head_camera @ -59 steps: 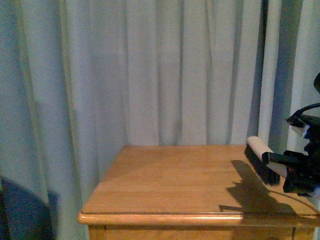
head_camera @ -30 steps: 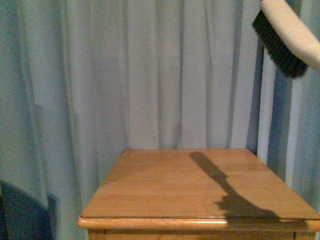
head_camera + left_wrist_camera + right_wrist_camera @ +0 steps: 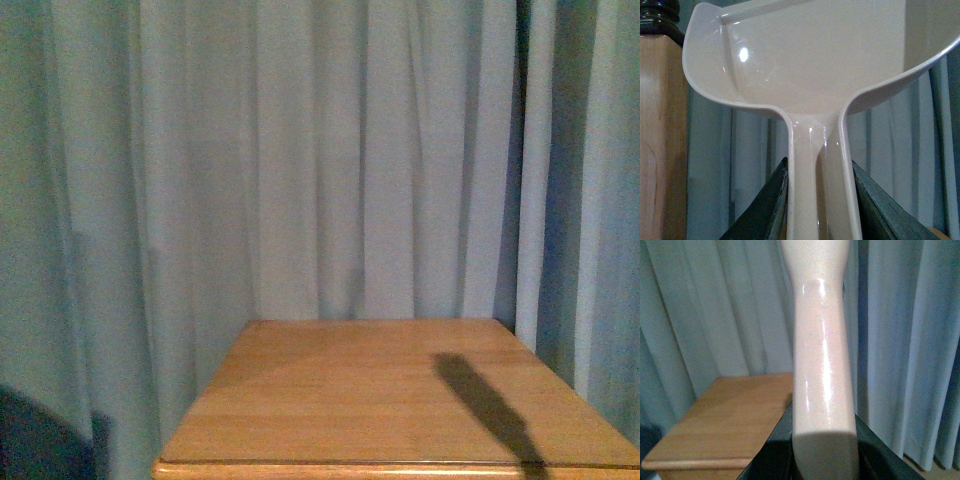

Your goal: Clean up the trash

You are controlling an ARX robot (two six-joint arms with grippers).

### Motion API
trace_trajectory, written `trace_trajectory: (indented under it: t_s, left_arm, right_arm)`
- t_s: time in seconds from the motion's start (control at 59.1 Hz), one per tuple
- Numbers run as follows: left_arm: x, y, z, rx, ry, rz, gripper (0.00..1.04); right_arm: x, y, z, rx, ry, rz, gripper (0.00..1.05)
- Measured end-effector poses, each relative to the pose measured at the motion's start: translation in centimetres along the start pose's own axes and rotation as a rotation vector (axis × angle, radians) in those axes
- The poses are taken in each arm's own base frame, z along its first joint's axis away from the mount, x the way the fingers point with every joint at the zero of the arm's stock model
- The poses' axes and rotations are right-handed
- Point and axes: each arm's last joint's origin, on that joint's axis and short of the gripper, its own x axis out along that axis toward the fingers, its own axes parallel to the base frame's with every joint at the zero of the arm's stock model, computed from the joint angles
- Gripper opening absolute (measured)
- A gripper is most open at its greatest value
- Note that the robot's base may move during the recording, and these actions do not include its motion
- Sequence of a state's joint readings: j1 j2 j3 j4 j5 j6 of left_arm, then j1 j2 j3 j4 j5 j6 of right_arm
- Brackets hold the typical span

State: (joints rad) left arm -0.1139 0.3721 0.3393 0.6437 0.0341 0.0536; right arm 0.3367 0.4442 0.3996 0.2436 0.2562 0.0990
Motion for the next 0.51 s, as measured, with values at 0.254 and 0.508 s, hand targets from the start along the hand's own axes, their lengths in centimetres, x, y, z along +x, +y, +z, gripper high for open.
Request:
trace_trajectory:
  t_s: [0.254,0.508]
  left_arm:
    - [0.0,0.0,0.0,0.0,0.0,0.0,0.29]
    - [0.0,0.0,0.0,0.0,0.0,-0.005,0.29]
  right_arm:
    - [-0.6,-0.2,1.1,-0.006,-0.101,-0.046,0.2]
    - [-0.6,-0.3,1.1,-0.014,-0.103,-0.06,0.2]
